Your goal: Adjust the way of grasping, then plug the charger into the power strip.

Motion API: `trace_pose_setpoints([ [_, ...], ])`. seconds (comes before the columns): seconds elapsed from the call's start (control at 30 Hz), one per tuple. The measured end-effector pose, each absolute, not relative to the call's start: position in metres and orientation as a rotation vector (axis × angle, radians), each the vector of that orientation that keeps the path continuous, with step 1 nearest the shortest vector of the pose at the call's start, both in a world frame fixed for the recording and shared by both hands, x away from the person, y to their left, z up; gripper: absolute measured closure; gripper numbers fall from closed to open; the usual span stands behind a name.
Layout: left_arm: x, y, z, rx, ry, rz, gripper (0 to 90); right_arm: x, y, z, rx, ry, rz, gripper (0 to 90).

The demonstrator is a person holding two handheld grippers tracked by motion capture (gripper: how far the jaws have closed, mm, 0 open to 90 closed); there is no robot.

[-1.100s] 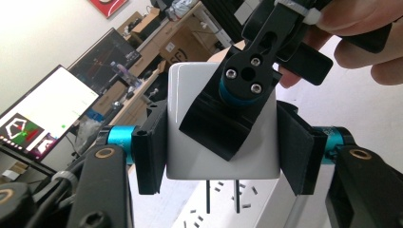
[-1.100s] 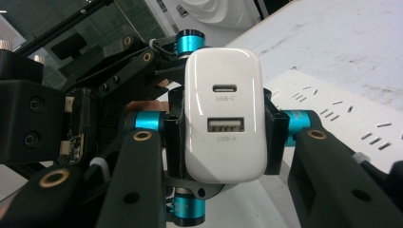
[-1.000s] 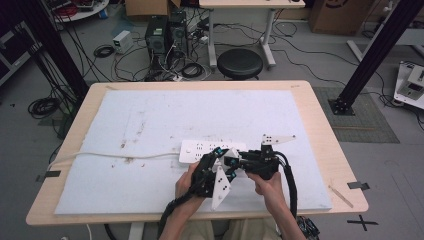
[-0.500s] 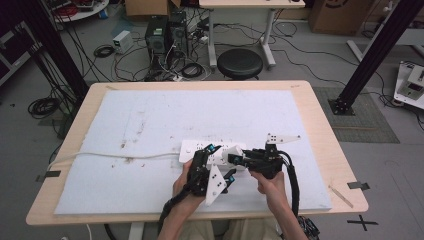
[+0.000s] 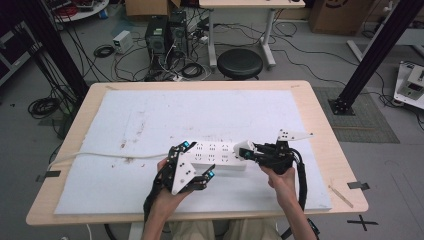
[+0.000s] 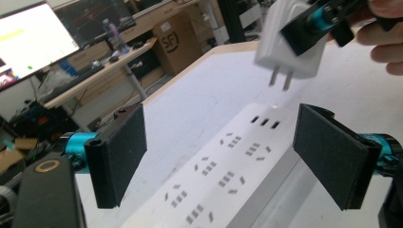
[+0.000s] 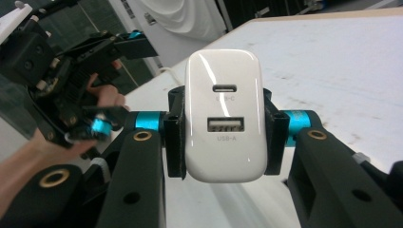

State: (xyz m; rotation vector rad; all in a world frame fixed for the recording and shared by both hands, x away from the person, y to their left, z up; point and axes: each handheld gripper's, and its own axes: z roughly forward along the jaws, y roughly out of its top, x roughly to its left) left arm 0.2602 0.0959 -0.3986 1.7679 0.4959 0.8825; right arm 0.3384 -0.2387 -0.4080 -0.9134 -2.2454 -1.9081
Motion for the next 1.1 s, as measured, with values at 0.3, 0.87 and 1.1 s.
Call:
trace_pose_setpoints([
  [0.3,0.257,0.146,-0.398,1.715,0.696,0.874,18.5,0.341,-0.261,-0.407,-0.961,-2.275,-1.93,63.2],
  [0.87,0.265,0.221,-0.408,1.622,0.943,0.832,19.0,0.355,-0.268,-0.392,-0.878,-2.505,-1.836,63.1],
  [1.1,0.261,0.229,-0.41,1.618,0.957,0.836,19.8,0.371,-0.258,-0.38,-0.771,-2.618,-1.732,63.2],
])
